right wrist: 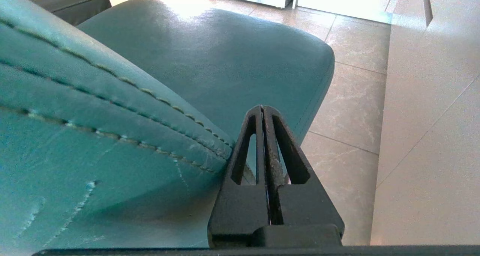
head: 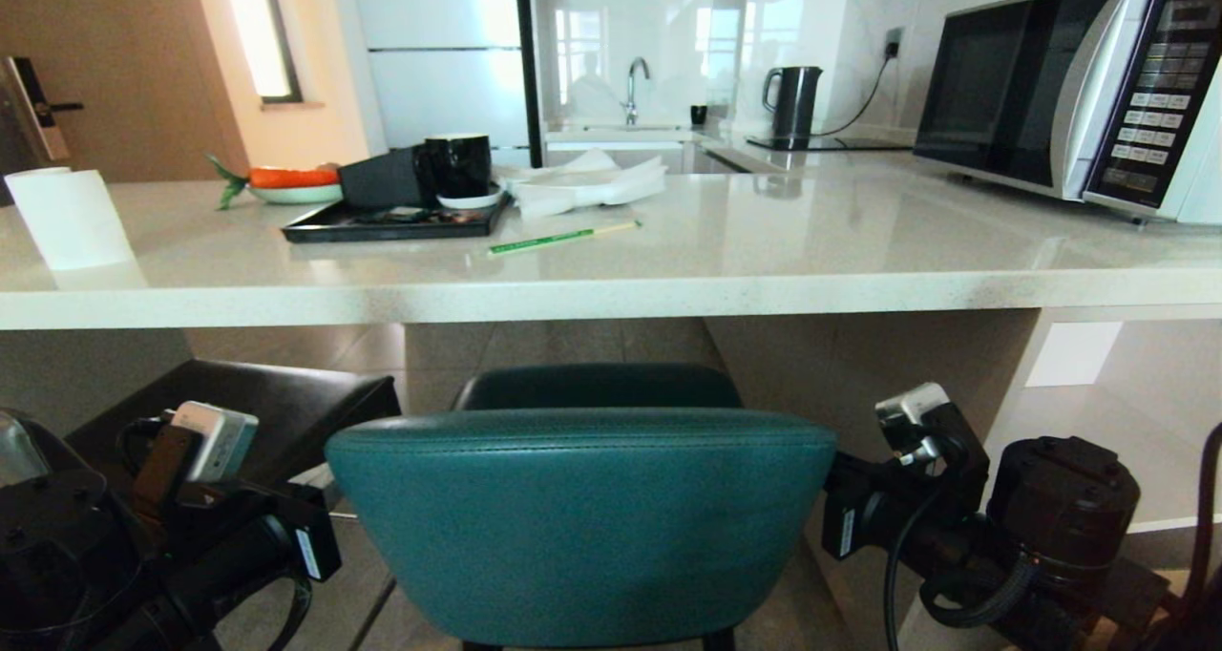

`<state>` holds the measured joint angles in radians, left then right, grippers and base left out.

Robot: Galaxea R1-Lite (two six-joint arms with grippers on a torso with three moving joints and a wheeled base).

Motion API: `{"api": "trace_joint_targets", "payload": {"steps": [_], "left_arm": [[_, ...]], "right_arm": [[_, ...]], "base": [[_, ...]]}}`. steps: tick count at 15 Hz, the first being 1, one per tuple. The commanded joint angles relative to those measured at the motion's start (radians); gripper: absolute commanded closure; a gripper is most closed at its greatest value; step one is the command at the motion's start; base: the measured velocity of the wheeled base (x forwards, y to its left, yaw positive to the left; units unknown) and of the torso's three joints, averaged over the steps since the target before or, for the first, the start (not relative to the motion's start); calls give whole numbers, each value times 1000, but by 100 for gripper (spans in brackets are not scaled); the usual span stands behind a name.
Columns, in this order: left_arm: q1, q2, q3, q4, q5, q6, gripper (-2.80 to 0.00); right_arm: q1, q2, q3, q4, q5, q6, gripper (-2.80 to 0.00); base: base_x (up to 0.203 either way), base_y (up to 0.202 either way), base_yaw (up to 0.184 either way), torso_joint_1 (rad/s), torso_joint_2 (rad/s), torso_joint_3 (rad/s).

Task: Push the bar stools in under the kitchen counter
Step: Pull the blue chair out from under the dining table

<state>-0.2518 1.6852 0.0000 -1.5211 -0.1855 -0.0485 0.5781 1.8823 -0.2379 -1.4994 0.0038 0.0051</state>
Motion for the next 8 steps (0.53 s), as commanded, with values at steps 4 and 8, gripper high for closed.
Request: {"api": "trace_joint_targets", "payload": {"steps": [4,8], "left_arm": [[-6,2,9,-9,0,-1,0],[-9,5,9,-9,1,-1,0]], "right_arm": [[2,4,3,-10,-1,12,0],[2,9,3,-10,-2,12,0]], "base": [[0,0,0,0,0,0],[-59,0,0,4,2,2]]}}
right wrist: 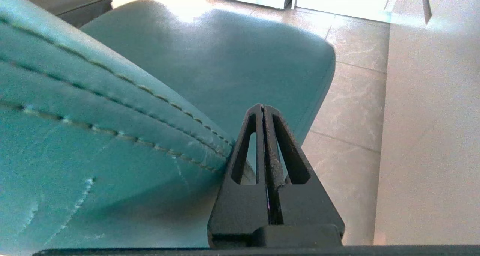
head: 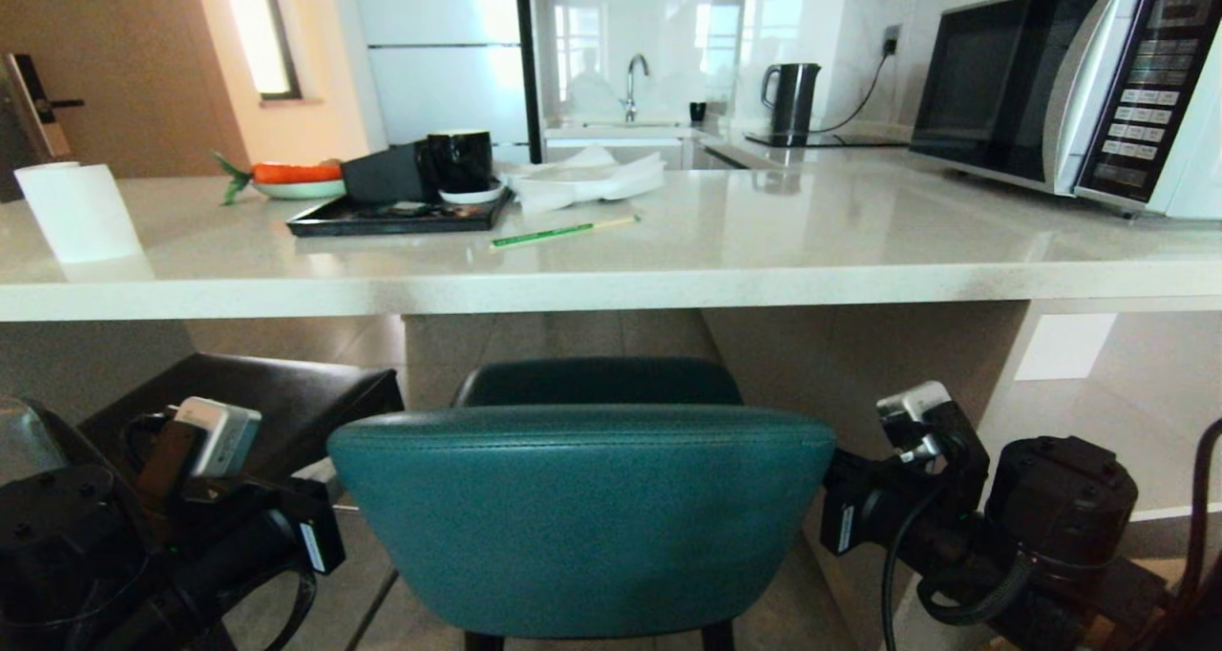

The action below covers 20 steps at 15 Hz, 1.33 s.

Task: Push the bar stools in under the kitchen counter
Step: Pull the blue chair out from under the dining table

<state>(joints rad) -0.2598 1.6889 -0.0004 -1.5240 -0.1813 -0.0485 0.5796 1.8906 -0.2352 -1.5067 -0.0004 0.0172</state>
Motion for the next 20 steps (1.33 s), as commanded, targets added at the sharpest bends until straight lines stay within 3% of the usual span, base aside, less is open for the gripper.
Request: {"api": "trace_joint_targets", "payload": {"steps": [1,9,20], "left_arm": [[-1,2,10,-6,-4,-1,0],[-8,17,10,-6,-1,0,0],[-38,22,-43,-6,0,9,0]], "right_arm": [[0,1,0,-3,2,0,0],[0,10,-9,-3,1,0,0],[19,22,-76,-4,-33,0,0]], "base": [[-180,0,0,-6,2,7],[-188,0,-2,1,1,5],[-6,0,0,-1,0,1]]}}
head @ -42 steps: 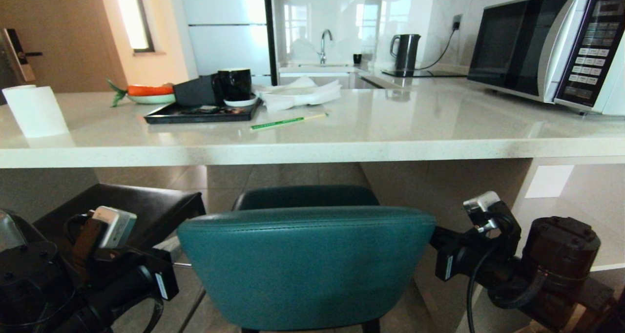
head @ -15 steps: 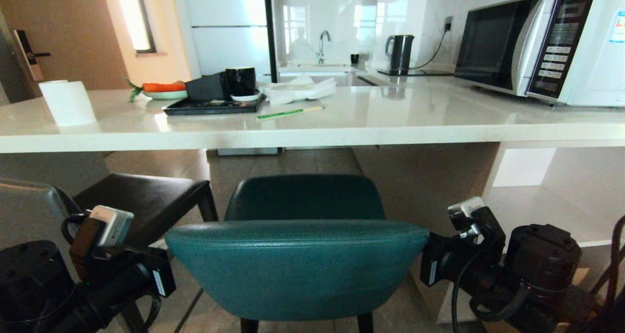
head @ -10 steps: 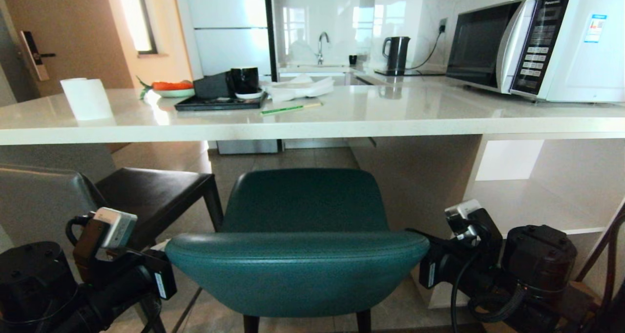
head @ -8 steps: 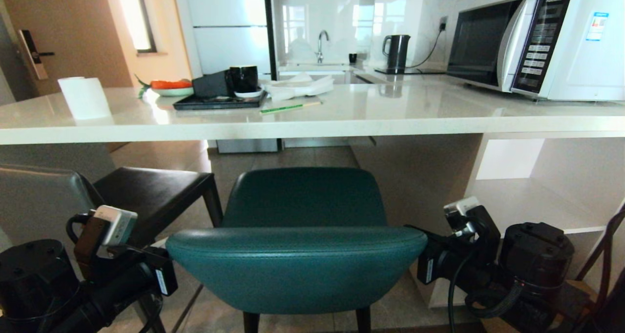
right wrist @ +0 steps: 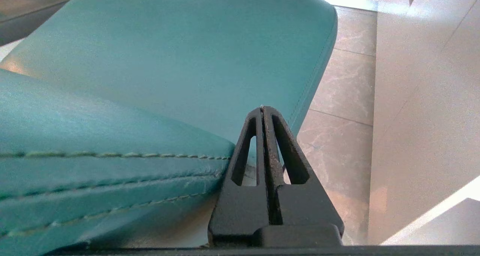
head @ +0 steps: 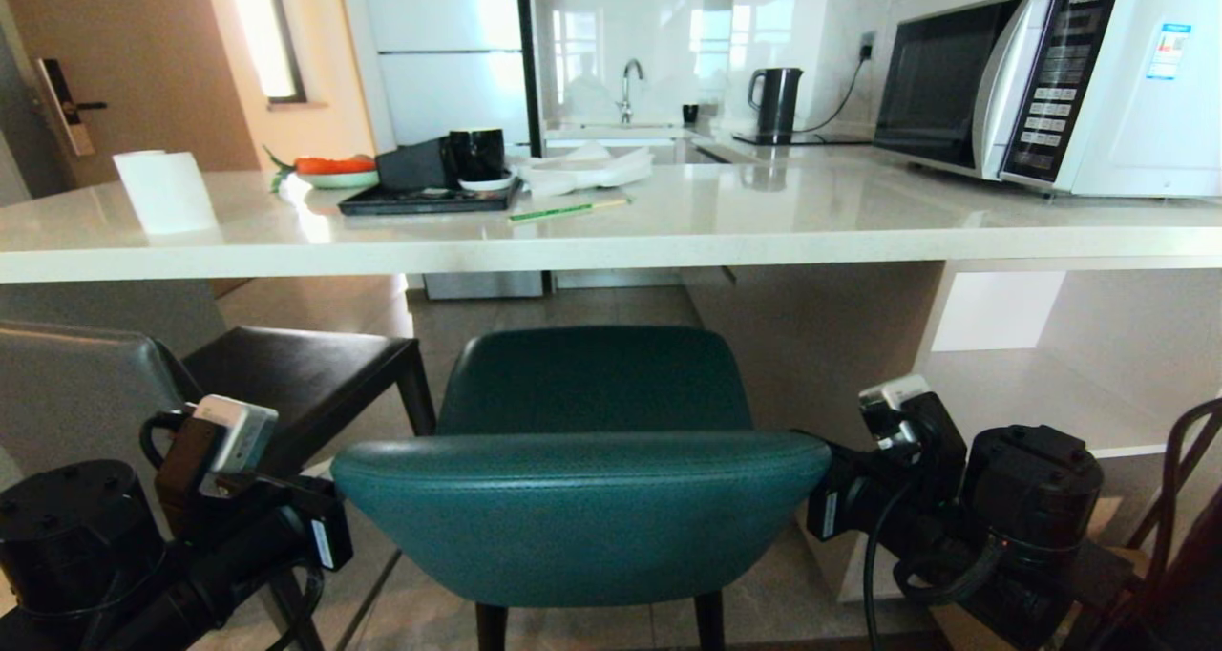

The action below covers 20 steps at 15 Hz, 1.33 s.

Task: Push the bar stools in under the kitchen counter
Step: Pull the blue chair out from under the dining table

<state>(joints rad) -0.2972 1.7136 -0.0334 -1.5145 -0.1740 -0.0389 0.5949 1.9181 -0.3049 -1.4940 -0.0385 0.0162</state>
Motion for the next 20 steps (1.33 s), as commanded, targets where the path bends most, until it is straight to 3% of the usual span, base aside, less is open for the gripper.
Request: {"api": "trace_joint_targets", "payload": {"steps": [1,11,20], "left_arm": [[-7,1,-10,-16,-7,-1,0],[-35,-1,-78,-16,6,-4,0],[-69,-39,-7,-16,22,-6,0]], "right_arm": [[3,-3,-6,-18,5,1,0],[34,-8,-66,-36,6,2,0],[42,-50,9,-36,3,3,0]], "base": [[0,0,0,0,0,0],[0,0,0,0,0,0],[0,0,0,0,0,0]]}}
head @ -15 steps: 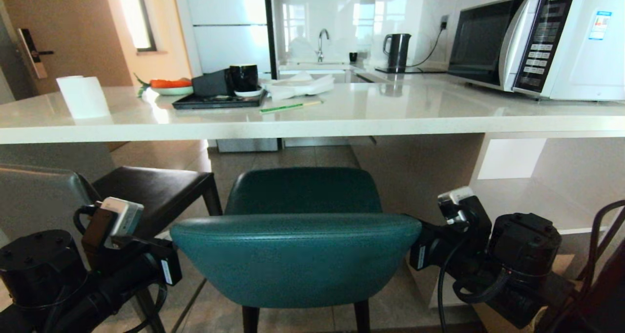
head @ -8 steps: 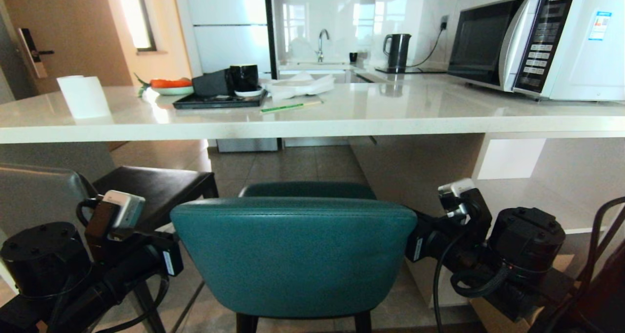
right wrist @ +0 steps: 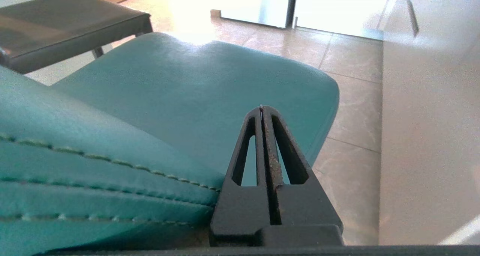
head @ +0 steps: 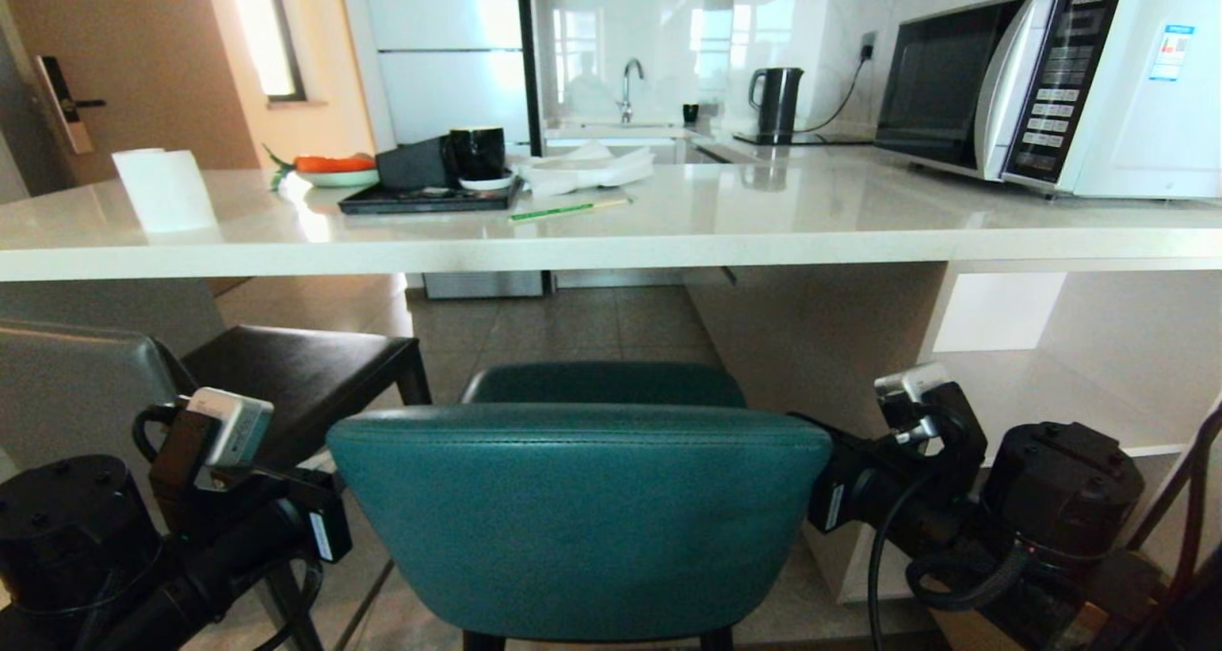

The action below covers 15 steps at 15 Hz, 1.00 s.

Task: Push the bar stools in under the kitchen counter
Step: Pull the blue chair out from under the dining table

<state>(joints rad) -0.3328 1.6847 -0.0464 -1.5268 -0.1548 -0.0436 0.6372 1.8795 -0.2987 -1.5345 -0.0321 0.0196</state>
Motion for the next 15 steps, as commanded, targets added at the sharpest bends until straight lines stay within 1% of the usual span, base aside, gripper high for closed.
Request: {"api": "trace_joint_targets", "payload": {"steps": [1,5,6,15], "left_arm": [[-36,-10,5,-3,9,1,0],[-45,-8,2,-3,9,-1,0],[-45,-7,2,-3,11,-1,0],[-45,-2,-1,-3,11,-1,0]], "right_arm": [[-1,-11,3,4,-3,-1,0],[0,-6,1,4,-2,9,0],[1,-5,1,4,-3,9,0],[-1,-2,-7,4,-3,10,0]], "base": [[0,0,0,0,0,0],[0,0,0,0,0,0],[-124,0,-2,17,2,-2],[-191,0,-2,0,3,3]]}}
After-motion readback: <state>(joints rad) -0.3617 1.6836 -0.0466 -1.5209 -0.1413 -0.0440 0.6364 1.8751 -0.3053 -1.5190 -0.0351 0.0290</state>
